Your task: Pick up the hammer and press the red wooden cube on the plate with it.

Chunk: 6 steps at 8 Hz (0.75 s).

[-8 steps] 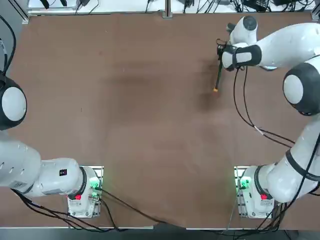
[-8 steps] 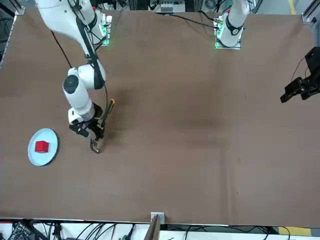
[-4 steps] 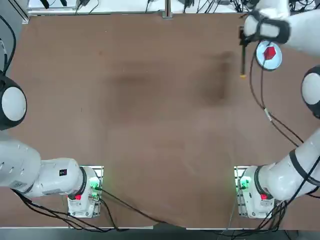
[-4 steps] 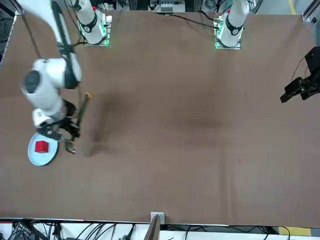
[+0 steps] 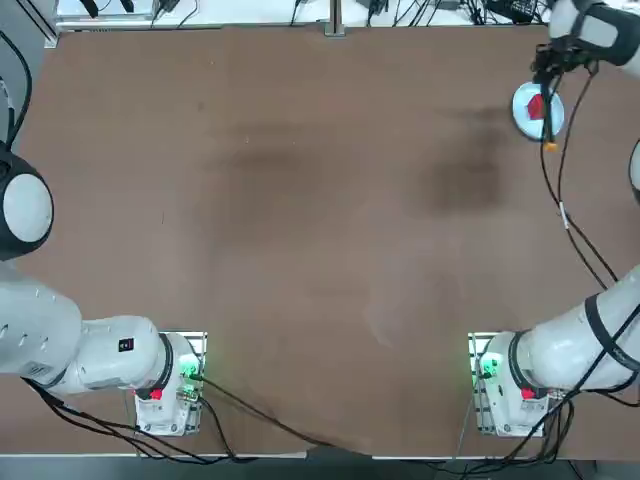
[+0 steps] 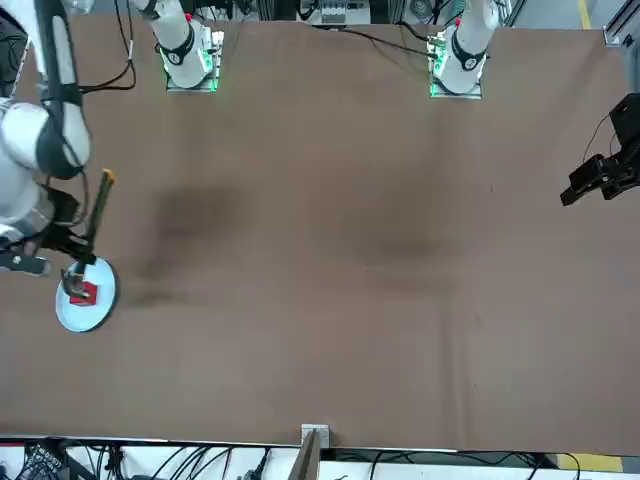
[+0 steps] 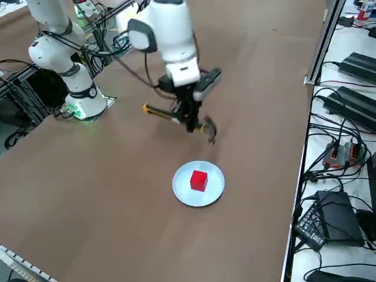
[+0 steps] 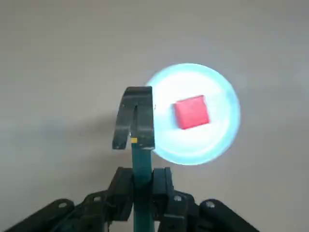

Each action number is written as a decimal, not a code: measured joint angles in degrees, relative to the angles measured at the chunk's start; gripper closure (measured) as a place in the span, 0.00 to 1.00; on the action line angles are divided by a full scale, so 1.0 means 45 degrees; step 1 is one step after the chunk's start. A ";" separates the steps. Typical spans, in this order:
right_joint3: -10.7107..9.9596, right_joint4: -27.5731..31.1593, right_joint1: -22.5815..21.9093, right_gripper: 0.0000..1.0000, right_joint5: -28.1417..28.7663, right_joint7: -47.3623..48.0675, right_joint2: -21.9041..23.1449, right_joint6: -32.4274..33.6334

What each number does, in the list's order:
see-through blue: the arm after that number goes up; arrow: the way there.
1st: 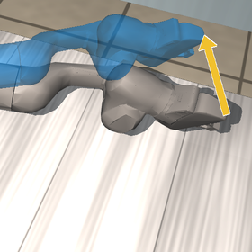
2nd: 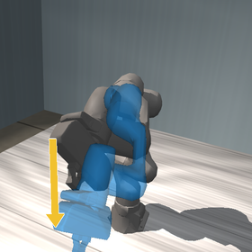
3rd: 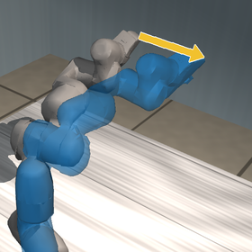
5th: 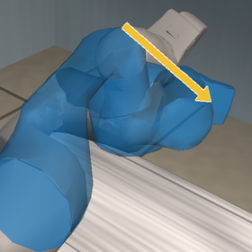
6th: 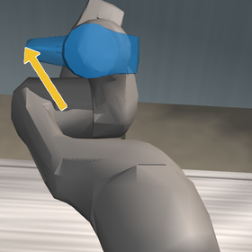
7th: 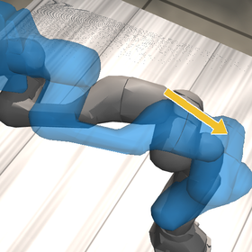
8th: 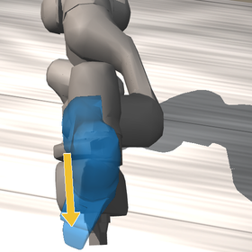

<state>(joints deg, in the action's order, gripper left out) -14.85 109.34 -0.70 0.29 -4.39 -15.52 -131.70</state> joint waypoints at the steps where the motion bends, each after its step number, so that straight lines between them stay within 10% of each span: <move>1: 0.0001 0.0001 0.0439 0.79 -0.0003 -0.0283 -0.0179 -0.0018; 6: 0.0036 0.0004 0.1123 0.79 0.0002 -0.0801 -0.2006 -0.1316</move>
<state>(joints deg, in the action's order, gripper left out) -14.69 109.36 4.35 0.30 -8.00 -24.55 -137.62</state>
